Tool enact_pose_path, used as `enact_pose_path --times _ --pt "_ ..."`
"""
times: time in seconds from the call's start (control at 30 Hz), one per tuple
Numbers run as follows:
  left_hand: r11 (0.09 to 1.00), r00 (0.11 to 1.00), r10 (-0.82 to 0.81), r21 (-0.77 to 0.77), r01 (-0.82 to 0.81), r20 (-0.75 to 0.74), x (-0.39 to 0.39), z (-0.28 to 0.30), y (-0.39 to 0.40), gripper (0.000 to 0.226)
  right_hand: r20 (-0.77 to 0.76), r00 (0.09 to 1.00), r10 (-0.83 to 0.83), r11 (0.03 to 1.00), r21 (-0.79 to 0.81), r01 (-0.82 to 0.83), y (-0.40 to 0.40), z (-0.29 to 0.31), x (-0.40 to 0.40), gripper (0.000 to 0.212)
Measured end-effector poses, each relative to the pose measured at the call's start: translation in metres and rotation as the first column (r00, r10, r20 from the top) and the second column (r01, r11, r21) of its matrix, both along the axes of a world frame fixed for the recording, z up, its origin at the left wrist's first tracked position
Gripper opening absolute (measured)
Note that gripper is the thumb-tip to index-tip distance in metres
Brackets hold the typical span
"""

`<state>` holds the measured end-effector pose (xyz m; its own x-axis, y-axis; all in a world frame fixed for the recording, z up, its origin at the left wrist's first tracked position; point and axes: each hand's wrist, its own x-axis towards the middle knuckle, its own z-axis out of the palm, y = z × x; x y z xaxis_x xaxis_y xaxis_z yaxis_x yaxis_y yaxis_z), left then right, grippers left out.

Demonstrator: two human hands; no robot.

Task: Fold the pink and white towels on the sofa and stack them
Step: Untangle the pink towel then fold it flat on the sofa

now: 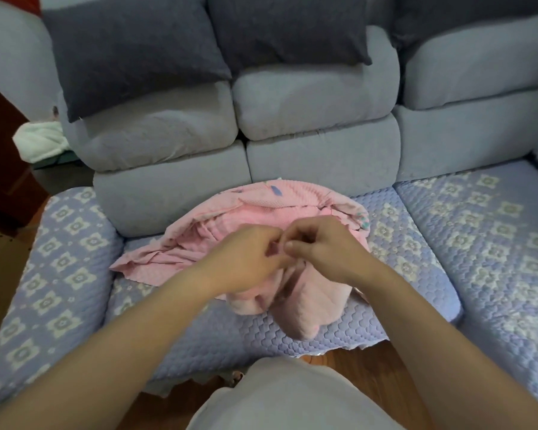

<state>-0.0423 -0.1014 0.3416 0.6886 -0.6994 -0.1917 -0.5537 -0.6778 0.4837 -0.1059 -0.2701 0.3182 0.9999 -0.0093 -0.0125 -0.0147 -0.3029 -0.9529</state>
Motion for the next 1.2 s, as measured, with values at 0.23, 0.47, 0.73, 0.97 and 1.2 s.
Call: enact_pose_path --times 0.23,0.47,0.73,0.97,1.2 --pt "0.989 0.898 -0.145 0.084 0.120 0.415 0.002 0.009 -0.017 0.035 0.232 0.932 -0.277 0.919 -0.219 0.328 0.010 -0.013 -0.011 0.021" --pt "0.941 0.705 -0.339 0.210 0.267 0.623 0.010 0.022 -0.035 0.048 0.291 0.848 -0.443 0.792 -0.316 0.522 0.019 -0.022 -0.018 0.010" --pt "0.945 0.645 -0.319 0.186 0.268 0.695 0.021 0.046 -0.037 0.055 0.215 0.818 -0.534 0.823 -0.091 0.561 0.012 -0.018 -0.030 0.024" --pt "0.939 0.683 -0.337 0.186 0.288 0.648 0.025 0.048 -0.027 0.041 0.023 0.917 -0.398 0.917 -0.026 0.398 -0.001 -0.012 -0.033 0.023" --pt "0.947 0.702 -0.304 0.122 0.298 0.644 0.012 0.042 -0.026 0.044 0.105 0.845 -0.524 0.764 -0.382 0.521 0.000 -0.022 -0.026 0.012"
